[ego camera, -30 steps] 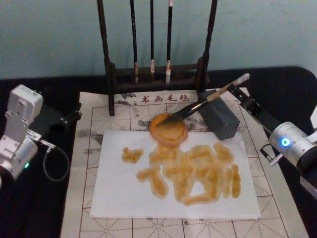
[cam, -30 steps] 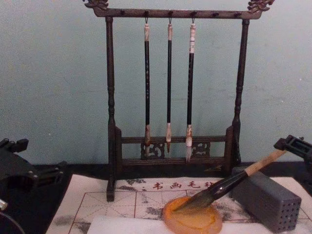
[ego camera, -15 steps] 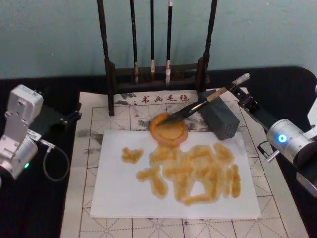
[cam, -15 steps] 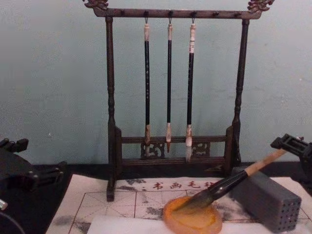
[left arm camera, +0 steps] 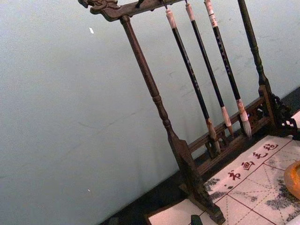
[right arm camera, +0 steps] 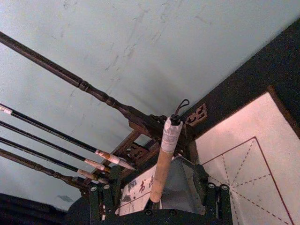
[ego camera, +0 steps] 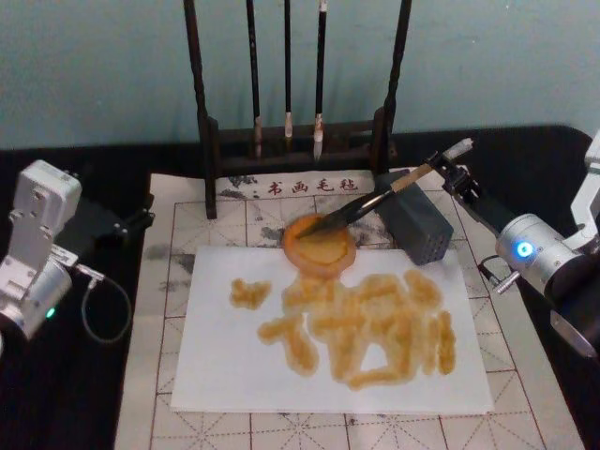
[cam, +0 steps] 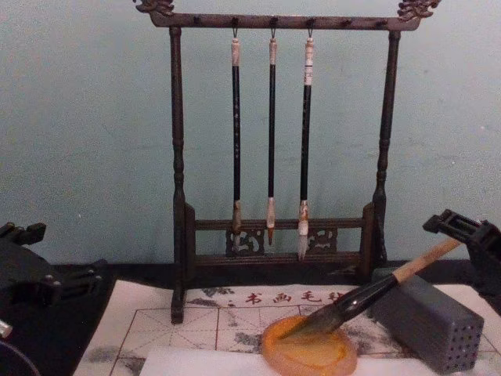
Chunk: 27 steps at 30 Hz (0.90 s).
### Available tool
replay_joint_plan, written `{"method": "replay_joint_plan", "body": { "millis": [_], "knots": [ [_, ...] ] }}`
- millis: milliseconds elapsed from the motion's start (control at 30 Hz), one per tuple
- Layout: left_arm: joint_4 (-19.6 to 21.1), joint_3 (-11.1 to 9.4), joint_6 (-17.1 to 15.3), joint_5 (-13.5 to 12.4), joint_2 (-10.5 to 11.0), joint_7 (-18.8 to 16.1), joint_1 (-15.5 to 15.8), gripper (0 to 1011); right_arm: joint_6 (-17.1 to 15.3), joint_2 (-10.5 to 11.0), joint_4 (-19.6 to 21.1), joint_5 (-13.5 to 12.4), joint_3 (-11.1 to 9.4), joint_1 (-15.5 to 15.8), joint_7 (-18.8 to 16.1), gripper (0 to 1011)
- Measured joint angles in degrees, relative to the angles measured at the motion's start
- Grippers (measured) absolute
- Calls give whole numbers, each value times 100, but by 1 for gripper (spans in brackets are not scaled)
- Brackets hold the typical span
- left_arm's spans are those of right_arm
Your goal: Pick up the brush from the inkstone, write on the paper, then place the brush back to its original position.
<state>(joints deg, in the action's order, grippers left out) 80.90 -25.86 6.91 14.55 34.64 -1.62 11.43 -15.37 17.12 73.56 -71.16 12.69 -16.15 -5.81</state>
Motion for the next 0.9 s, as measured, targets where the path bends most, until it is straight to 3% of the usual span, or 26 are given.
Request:
{"method": "replay_joint_plan", "body": {
  "millis": [900],
  "knots": [
    [0,0,0,0,0,0,0,1001,247,-47,-692,-209,404,-590,-77,1000]
  ]
}}
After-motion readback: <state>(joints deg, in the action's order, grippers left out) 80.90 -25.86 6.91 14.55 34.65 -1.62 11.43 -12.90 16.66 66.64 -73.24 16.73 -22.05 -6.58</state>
